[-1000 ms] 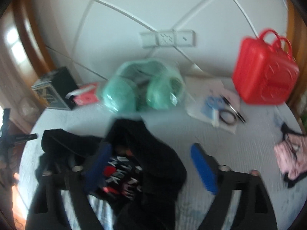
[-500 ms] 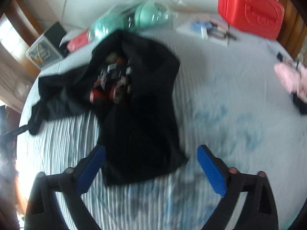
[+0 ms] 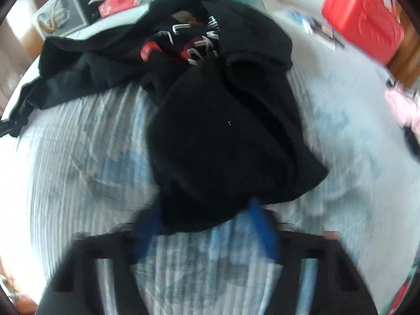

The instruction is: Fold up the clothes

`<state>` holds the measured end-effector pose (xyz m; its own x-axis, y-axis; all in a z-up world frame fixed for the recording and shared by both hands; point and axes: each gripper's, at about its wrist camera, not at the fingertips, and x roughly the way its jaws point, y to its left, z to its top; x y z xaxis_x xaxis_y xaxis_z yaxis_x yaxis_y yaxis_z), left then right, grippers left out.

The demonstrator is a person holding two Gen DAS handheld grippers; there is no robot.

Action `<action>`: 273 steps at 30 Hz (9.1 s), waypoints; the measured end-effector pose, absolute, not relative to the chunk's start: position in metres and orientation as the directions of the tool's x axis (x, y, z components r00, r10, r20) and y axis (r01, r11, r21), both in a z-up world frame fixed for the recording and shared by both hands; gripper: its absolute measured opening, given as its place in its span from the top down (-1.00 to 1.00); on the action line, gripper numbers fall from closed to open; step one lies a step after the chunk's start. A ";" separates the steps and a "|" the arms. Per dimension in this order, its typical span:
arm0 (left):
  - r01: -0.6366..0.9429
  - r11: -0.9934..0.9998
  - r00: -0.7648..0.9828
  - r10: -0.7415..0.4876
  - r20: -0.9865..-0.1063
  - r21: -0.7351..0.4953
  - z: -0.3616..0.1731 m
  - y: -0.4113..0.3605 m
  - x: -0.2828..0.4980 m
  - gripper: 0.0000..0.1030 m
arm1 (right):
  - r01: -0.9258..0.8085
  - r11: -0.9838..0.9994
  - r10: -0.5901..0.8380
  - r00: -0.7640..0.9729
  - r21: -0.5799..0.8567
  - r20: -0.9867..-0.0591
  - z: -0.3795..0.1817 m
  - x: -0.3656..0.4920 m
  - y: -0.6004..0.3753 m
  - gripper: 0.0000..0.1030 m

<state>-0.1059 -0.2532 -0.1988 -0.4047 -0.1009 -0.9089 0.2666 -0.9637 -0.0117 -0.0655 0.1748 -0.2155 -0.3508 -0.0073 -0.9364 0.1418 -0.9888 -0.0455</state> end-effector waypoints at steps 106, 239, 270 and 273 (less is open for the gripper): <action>0.100 -0.993 -0.306 0.024 -0.952 -0.058 -0.196 -0.234 -0.288 -0.14 | 0.105 -0.968 -0.249 -0.328 0.227 -0.911 -0.147 -0.280 0.225 0.02; 0.284 -0.959 -0.344 -0.094 -0.934 -0.008 -0.167 -0.273 -0.075 -0.43 | -0.211 -0.948 -0.138 -0.399 0.237 -0.907 -0.140 -0.020 0.369 0.44; 0.298 -0.954 -0.283 -0.127 -0.951 0.039 -0.168 -0.255 0.017 0.83 | -0.163 -0.979 -0.066 -0.335 0.126 -0.940 -0.128 0.040 0.367 0.89; 0.322 -0.947 -0.212 -0.097 -0.972 0.024 -0.193 -0.264 0.017 0.83 | -0.189 -0.980 -0.030 -0.181 0.065 -0.983 -0.173 0.047 0.381 0.79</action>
<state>0.0171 -0.2637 -0.1934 -0.2118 -0.0971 -0.9725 0.3217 -0.9465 0.0244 0.0467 0.3806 -0.1725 -0.1810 -0.0299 -0.9830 -0.1889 -0.9799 0.0646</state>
